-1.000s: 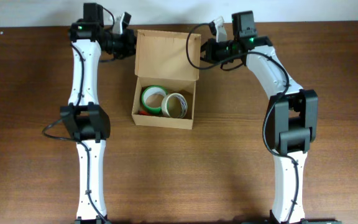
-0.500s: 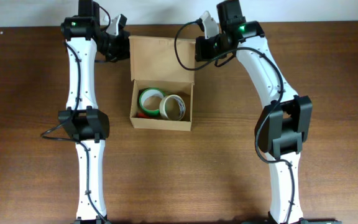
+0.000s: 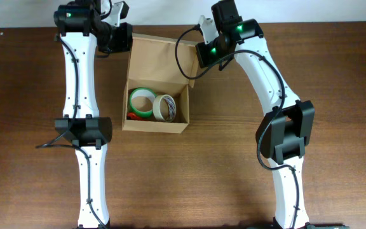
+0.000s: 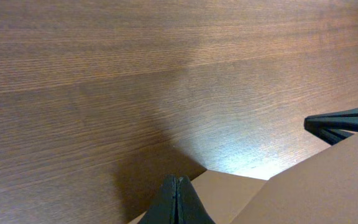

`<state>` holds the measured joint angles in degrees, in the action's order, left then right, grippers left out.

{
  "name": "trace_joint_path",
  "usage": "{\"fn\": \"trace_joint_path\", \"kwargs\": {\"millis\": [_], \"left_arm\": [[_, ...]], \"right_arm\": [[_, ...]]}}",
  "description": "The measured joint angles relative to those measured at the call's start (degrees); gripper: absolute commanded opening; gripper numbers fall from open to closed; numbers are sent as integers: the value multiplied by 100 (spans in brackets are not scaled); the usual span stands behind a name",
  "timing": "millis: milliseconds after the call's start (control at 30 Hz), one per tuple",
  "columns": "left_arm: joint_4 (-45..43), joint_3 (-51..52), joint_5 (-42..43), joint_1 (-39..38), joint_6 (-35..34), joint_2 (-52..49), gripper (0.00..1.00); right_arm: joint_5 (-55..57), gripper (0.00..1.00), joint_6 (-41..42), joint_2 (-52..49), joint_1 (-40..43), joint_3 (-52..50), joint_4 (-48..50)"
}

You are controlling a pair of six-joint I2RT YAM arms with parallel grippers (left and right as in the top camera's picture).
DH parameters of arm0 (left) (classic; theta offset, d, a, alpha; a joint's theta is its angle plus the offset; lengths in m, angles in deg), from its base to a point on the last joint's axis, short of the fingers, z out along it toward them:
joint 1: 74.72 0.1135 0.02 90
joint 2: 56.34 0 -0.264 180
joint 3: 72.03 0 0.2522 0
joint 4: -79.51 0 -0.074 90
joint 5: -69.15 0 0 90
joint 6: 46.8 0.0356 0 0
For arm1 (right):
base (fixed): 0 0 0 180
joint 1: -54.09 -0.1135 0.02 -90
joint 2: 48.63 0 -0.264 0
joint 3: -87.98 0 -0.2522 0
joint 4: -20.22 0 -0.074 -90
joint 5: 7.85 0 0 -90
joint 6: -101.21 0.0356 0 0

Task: Pack container
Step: 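Push the lid flaps down over the box with both grippers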

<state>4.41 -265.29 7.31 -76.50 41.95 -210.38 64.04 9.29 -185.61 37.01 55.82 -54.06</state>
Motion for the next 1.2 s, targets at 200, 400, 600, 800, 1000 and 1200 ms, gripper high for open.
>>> {"fn": "trace_joint_path", "kwargs": {"millis": [200,400,600,800,1000,1200], "left_arm": [[-7,2,-232,-2,2,13,2],[-31,2,-446,9,9,13,2],[-33,4,-647,39,20,13,1],[-297,15,-682,68,20,13,2],[-590,15,-437,83,17,13,2],[-647,15,-238,120,20,13,2]], "right_arm": [[160,4,-146,101,-17,0,-24],[179,4,-197,153,-33,0,-39],[175,4,-225,168,-74,0,-35],[160,4,-254,173,-96,0,-33],[157,4,-262,175,-96,0,-37],[107,4,-313,179,-98,0,-39]]}}
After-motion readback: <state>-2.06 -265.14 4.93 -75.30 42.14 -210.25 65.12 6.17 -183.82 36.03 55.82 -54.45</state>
